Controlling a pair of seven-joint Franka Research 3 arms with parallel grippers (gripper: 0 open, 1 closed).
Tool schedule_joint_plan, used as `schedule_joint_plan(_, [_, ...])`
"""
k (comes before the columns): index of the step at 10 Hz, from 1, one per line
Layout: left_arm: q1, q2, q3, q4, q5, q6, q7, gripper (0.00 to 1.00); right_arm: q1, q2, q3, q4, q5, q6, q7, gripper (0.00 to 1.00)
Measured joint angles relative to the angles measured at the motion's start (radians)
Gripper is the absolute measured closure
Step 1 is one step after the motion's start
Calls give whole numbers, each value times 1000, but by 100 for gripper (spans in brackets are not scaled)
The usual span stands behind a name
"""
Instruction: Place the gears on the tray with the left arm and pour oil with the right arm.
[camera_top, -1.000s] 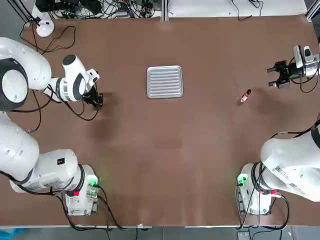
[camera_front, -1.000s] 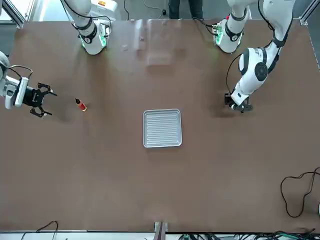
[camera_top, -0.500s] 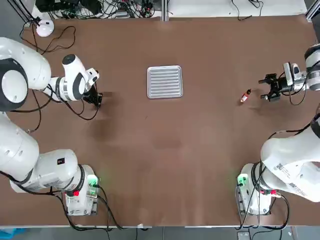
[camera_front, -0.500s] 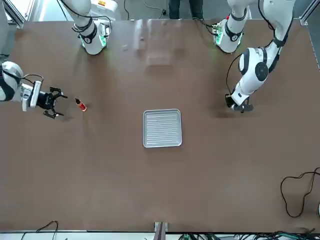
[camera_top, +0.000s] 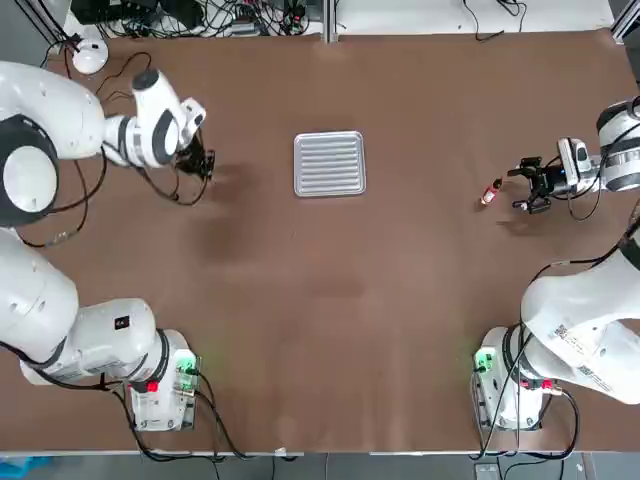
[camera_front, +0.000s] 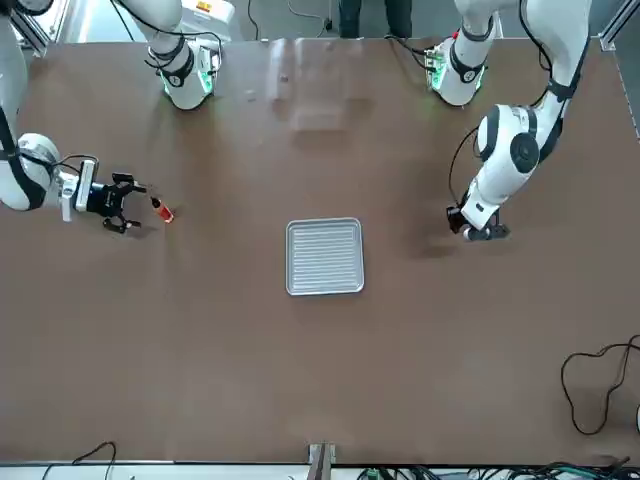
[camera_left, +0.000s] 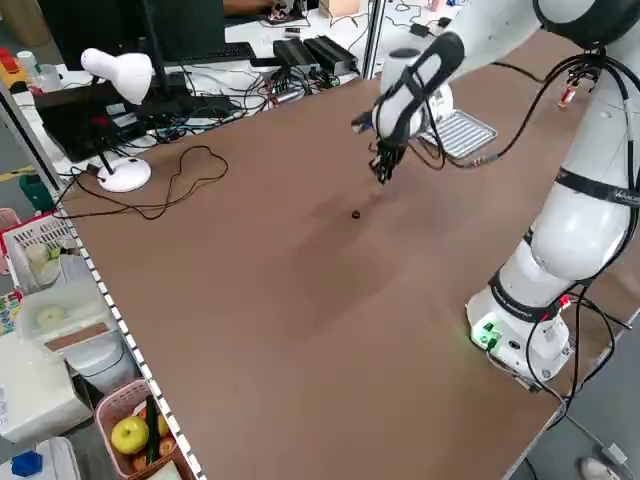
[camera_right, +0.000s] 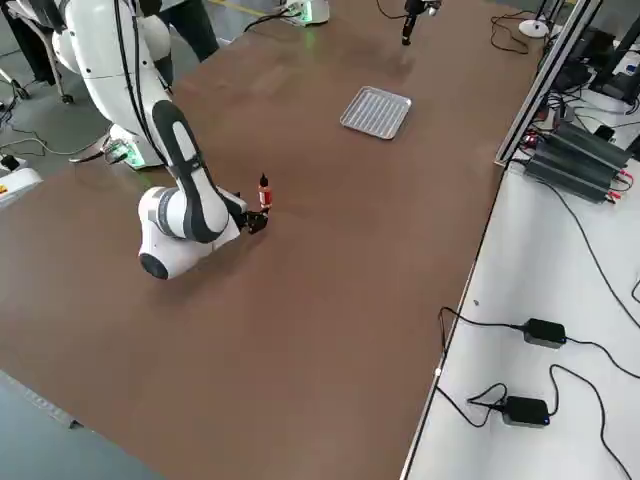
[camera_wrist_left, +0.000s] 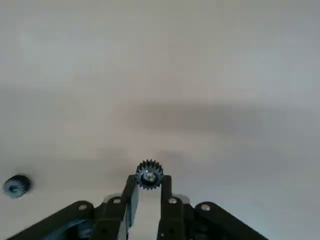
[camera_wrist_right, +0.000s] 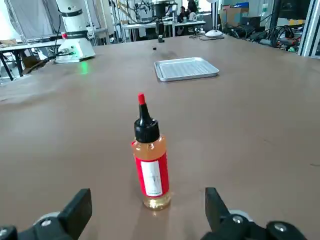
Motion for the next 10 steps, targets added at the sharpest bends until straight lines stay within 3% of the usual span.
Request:
schedule_joint_plan(2, [-73,9,-49,95,0,-34,-171,78,0,48,2,3,0,0,-15,0])
schedule_joint_plan(5, [-298,98,-54,250,3,-50,-468,78,0,78,12,15,0,-11,-20,0])
schedule_joint_plan(7, [-444,221,-51,404,105,-51,-713,78,0,81,23,19,0,-17,-20,1])
schedule_joint_plan(10, [-580,447,-25,632,330,-82,-984,78,1,95,44,20,17,-17,-23,7])
